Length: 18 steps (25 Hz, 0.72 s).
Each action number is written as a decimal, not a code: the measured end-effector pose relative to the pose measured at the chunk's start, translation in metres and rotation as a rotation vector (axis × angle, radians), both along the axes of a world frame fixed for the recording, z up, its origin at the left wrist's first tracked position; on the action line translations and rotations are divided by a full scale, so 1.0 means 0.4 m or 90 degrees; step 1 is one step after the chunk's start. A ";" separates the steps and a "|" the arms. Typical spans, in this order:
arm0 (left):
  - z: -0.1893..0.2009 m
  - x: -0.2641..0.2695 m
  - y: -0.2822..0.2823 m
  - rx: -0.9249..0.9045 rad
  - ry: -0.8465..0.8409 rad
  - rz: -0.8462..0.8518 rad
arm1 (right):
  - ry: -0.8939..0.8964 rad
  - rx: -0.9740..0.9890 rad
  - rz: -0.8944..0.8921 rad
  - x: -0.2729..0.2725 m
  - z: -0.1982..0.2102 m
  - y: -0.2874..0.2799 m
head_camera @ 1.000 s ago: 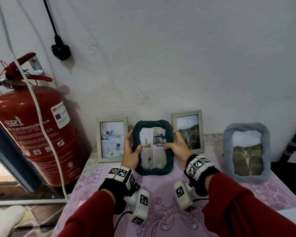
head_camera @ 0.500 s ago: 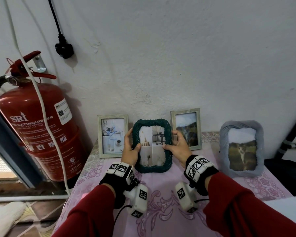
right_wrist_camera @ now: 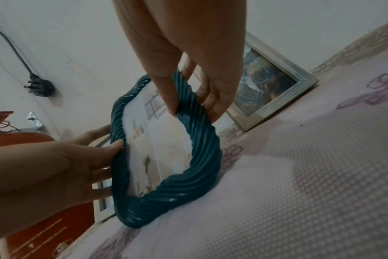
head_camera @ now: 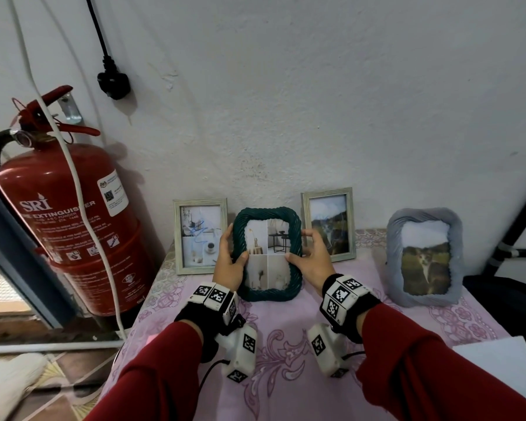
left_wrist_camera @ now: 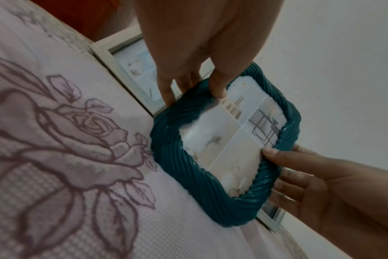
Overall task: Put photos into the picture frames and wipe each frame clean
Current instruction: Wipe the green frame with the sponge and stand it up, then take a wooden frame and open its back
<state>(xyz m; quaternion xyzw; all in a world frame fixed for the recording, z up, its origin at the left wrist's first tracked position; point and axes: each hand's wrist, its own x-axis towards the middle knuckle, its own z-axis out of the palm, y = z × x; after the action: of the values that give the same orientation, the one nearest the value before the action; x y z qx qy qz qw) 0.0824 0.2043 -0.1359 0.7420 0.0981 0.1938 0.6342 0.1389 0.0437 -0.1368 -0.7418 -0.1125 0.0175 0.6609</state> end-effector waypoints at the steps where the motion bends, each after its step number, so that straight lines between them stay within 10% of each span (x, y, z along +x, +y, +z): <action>1: 0.001 -0.003 0.002 0.018 0.005 0.000 | -0.008 -0.014 -0.001 -0.003 0.003 -0.004; 9: 0.030 -0.026 0.008 0.121 0.051 0.089 | 0.030 -0.018 -0.004 -0.021 0.044 -0.020; 18: 0.182 -0.003 -0.112 0.285 -0.149 0.075 | -0.176 -0.064 -0.227 0.037 0.214 -0.150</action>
<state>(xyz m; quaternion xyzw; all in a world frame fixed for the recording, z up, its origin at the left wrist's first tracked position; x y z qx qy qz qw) 0.0811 0.1595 -0.0630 0.8292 0.0220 0.3322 0.4490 0.1537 -0.0163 -0.0511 -0.7773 -0.0686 -0.1958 0.5939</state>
